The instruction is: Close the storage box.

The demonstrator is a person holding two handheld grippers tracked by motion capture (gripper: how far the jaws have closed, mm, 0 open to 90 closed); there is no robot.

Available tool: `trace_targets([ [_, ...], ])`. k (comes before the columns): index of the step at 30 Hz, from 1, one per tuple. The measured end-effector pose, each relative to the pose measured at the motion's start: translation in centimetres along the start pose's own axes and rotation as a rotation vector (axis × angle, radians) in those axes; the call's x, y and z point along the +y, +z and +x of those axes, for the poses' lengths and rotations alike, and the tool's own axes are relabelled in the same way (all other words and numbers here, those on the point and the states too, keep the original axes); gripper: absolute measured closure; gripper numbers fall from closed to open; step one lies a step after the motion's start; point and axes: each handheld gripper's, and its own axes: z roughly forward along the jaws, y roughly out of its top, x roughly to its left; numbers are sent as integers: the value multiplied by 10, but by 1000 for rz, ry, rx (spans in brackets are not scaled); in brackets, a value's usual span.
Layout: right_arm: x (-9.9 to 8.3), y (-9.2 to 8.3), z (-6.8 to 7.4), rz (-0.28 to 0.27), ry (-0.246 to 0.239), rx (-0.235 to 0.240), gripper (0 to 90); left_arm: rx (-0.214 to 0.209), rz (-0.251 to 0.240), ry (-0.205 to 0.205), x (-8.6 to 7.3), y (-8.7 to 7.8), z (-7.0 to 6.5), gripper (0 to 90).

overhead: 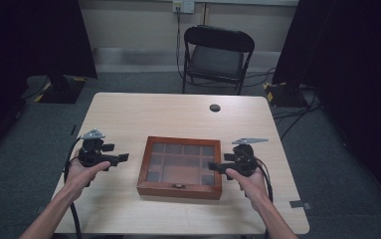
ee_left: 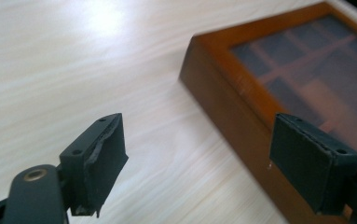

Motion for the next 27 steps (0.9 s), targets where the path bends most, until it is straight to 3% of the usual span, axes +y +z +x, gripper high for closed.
trace_targets([
  [2, -6, -5, -11, 6, 28, -14, 143, 13, 25, -15, -8, -1, 4, 181],
  [7, -22, -14, -35, 20, 56, -158, 145, 37, 77, -17, -22, -2, 7, 172],
  [9, -31, -13, -47, 35, 96, -214, 147, 41, 115, -25, -27, 2, 10, 173],
  [11, -39, -10, -55, 62, 135, -327, 148, 38, 141, 0, -32, 8, 11, 219],
  [12, -41, -8, -60, 73, 154, -357, 149, 47, 158, 8, -34, 12, 10, 230],
  [14, -44, -4, -66, 100, 189, -395, 149, 93, 196, 29, -37, 18, 8, 226],
  [15, -44, -4, -66, 100, 189, -395, 149, 93, 196, 29, -37, 18, 8, 221],
  [16, -46, -2, -69, 110, 191, -411, 149, 120, 210, 38, -39, 22, 7, 221],
  [19, -48, 6, -70, 144, 146, -486, 143, 194, 226, 39, -43, 29, 8, 152],
  [20, -50, 11, -67, 146, 91, -541, 121, 217, 200, 56, -45, 32, 10, 140],
  [21, -51, 13, -66, 140, 75, -557, 64, 217, 200, 56, -45, 32, 10, 121],
  [22, -54, 16, -66, 124, 67, -545, 0, 226, 195, 60, -46, 33, 13, 97],
  [24, -61, 19, -65, 69, 25, -531, 0, 227, 163, 57, -50, 37, 15, 5],
  [26, -66, 21, -64, 7, 20, -535, 0, 211, 111, 86, -53, 38, 17, 0],
  [27, -66, 21, -64, 7, 20, -535, 0, 211, 111, 86, -53, 38, 17, 0],
])
